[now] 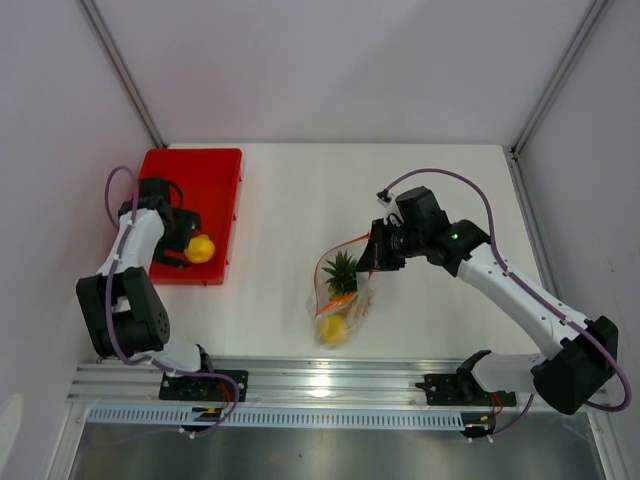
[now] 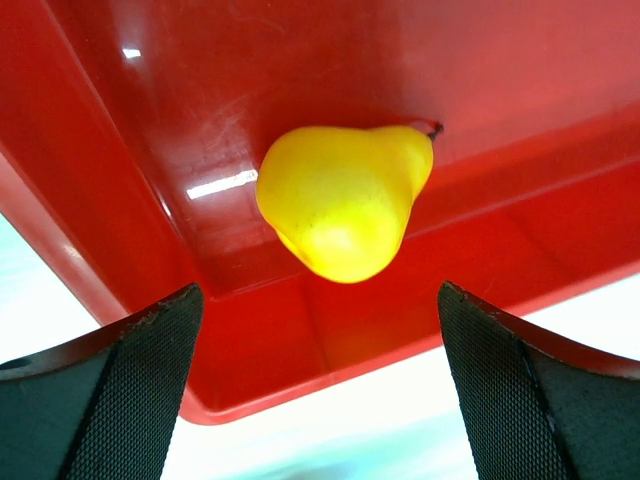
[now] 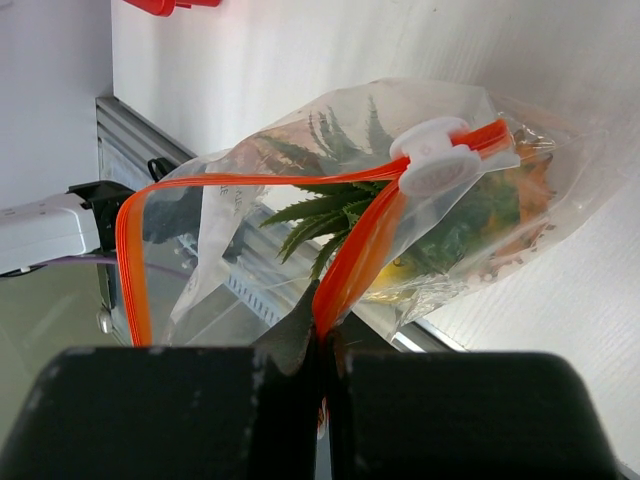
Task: Place the food in the zip-top bag and seal the zipper
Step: Pick up the fake fruit from the bin.
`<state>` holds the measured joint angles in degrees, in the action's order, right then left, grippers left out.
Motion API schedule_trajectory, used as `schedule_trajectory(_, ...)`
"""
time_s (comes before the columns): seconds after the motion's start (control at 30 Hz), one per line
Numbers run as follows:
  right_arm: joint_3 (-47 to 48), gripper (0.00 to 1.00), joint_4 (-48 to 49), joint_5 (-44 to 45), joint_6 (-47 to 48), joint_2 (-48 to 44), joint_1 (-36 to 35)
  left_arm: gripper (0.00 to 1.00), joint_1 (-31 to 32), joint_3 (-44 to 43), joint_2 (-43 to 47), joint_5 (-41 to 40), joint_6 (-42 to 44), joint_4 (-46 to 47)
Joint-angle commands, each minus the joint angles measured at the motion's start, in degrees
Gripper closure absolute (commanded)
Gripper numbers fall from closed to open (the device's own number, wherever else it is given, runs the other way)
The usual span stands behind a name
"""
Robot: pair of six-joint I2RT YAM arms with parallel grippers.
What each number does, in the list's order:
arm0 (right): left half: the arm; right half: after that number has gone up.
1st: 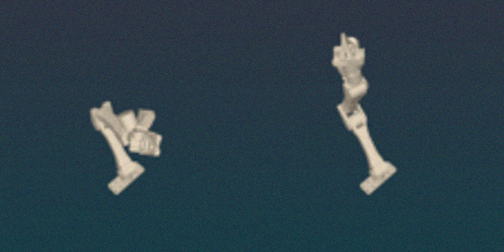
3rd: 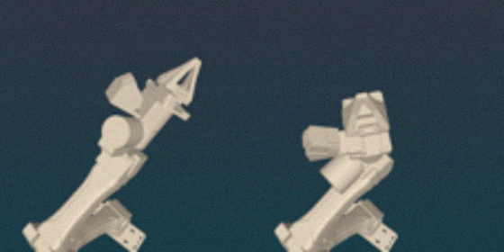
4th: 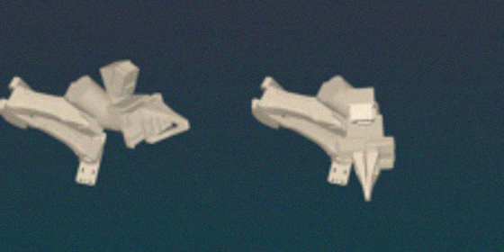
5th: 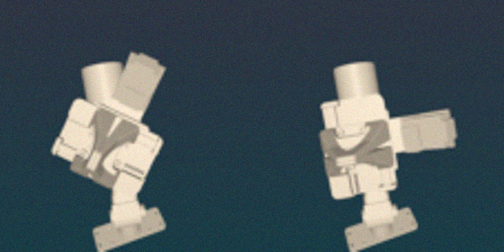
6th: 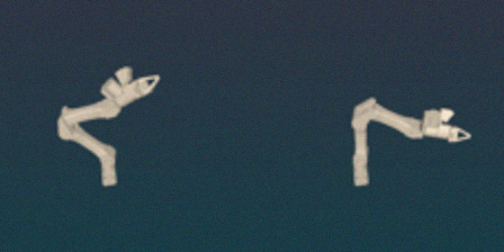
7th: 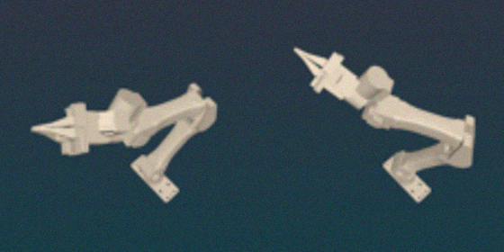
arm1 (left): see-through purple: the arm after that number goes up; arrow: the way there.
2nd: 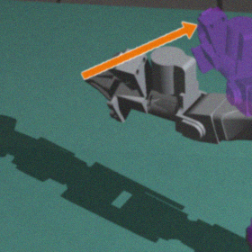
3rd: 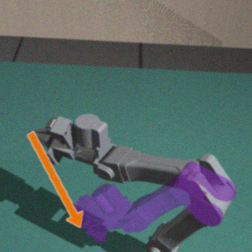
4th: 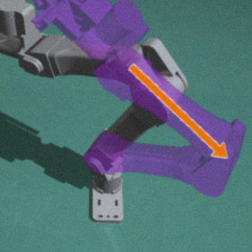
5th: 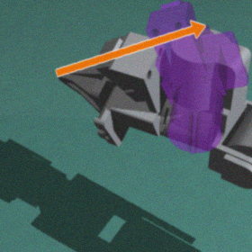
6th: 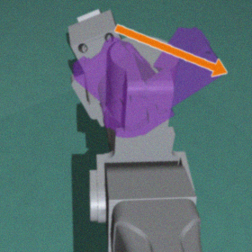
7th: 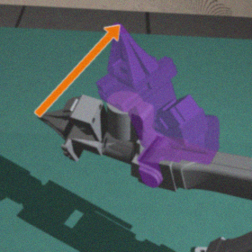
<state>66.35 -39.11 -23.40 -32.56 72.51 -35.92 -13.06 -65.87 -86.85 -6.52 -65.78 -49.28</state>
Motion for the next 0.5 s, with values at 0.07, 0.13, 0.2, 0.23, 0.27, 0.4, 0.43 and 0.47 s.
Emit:
schedule_trajectory(0.07, 0.45, 1.0, 1.41, -0.16, 0.12, -0.62, -0.2, 0.03, 0.49, -0.49, -2.88, -1.57, -6.11, 1.64)
schedule_trajectory(0.13, 0.45, 1.0, 1.41, -0.24, 0.21, -0.35, -0.2, 0.05, 0.49, -0.49, -3.94, -1.3, -6.73, 2.6)
schedule_trajectory(0.2, 0.45, 1.0, 1.41, -0.33, 0.3, -0.09, -0.11, 0.07, 0.49, -0.4, -5.26, -0.86, -7.43, 3.66)
schedule_trajectory(0.23, 0.28, 1.0, 1.32, -0.33, 0.3, -0.09, -0.11, 0.09, 0.4, -0.49, -5.87, -0.6, -7.96, 4.36)
schedule_trajectory(0.27, 0.27, 1.0, 1.32, -0.33, 0.39, -0.09, -0.11, 0.09, 0.49, -0.93, -6.4, -0.42, -8.14, 4.63)
schedule_trajectory(0.4, 0.45, 1.0, 0.88, -0.24, 0.56, 0.17, 0.41, 0.11, 0.49, -2.07, -9.91, -0.42, -8.84, 4.63)
schedule_trajectory(0.43, 0.54, 1.0, 0.79, -0.07, 0.56, 0.26, 0.5, 0.14, 0.49, -2.07, -10.27, -0.51, -8.84, 4.63)
schedule_trajectory(0.47, 0.54, 1.0, 0.71, 0.02, 0.65, 0.18, 0.68, 0.15, 0.49, -2.25, -10.71, -0.42, -8.84, 4.8)
